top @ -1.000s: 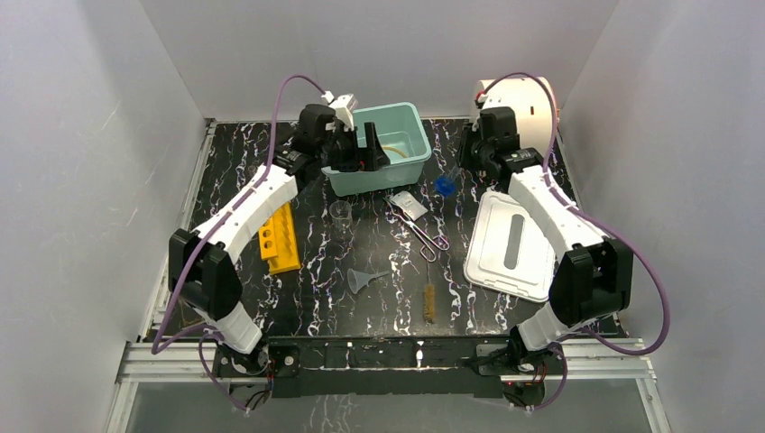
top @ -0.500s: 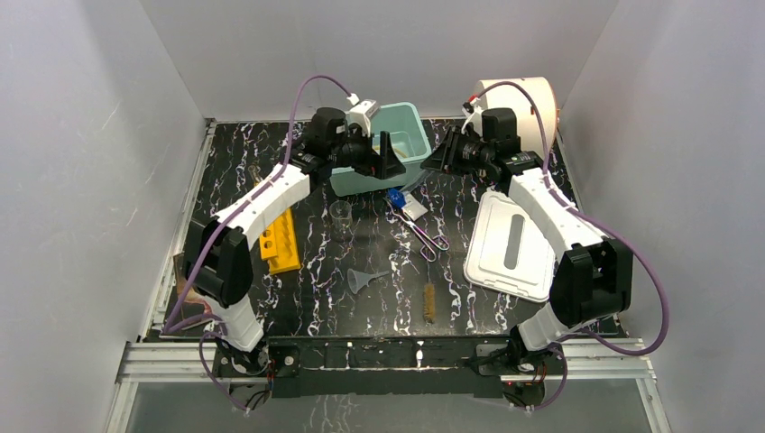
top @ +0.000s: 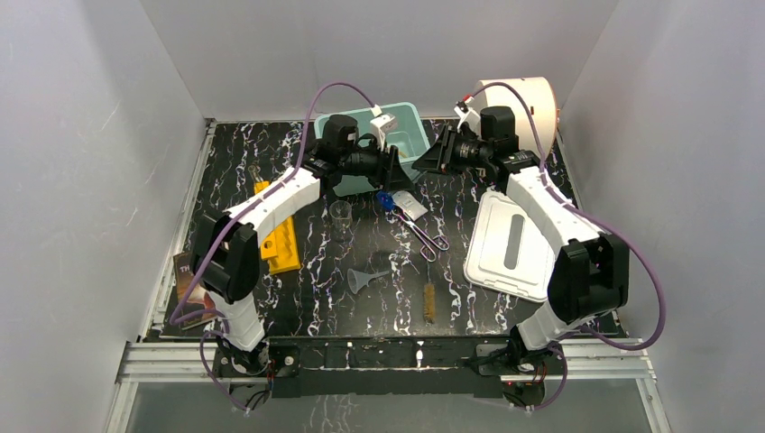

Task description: Organize the chemistry lab equipment

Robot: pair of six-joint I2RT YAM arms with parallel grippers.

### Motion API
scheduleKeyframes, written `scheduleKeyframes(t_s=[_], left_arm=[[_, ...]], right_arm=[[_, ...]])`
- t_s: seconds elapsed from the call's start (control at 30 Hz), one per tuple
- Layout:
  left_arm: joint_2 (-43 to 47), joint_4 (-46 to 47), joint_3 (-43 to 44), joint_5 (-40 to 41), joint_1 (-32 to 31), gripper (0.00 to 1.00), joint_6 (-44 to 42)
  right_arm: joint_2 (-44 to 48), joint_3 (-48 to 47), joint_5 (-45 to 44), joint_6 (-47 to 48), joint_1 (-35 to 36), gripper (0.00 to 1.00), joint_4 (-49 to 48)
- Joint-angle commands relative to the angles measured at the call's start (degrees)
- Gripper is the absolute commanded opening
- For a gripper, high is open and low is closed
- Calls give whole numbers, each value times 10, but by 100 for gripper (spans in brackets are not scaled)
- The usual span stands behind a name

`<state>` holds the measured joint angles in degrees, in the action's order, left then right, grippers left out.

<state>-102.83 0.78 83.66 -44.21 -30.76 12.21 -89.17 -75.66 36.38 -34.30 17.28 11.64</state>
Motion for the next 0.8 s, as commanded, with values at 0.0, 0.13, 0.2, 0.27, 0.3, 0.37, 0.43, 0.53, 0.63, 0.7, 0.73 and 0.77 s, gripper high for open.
scheduleKeyframes(t_s=[0.0,0.13,0.2,0.27,0.3,0.37,0.43,0.53,0.63,0.7,0.73,0.77], left_arm=[[2,-27,8,-25,-2,40,-52],[-2,-62,20,-10,-3,28,-88],[-5,-78,29,-9,-3,28,-106],[-8,-98,39,-9,-3,32,-119],[-10,-104,44,-6,-3,32,-140],[-12,-113,51,-4,-3,33,-155],[-15,-124,59,-13,-3,33,-170],[-23,-147,72,-22,-6,33,-198],[-26,-161,83,-16,-8,26,-217],[-27,-161,87,-10,-8,17,-223],[-28,-161,90,-8,-8,13,-224],[-28,-161,93,-6,-8,8,-225]], right_arm=[[-6,-36,27,-3,-1,24,-29],[-12,-45,31,-2,-1,24,-22],[-15,-49,32,-2,-1,25,-20],[-17,-54,34,-3,-1,25,-18],[-19,-57,35,-4,-1,25,-17],[-23,-62,37,-5,0,25,-15],[-26,-66,40,-6,-1,25,-14],[-31,-70,43,-8,-1,25,-13],[-34,-73,43,-8,-1,26,-11],[-35,-73,43,-9,-1,26,-11],[-36,-72,42,-9,-1,26,-11],[-37,-73,42,-9,-1,27,-10]])
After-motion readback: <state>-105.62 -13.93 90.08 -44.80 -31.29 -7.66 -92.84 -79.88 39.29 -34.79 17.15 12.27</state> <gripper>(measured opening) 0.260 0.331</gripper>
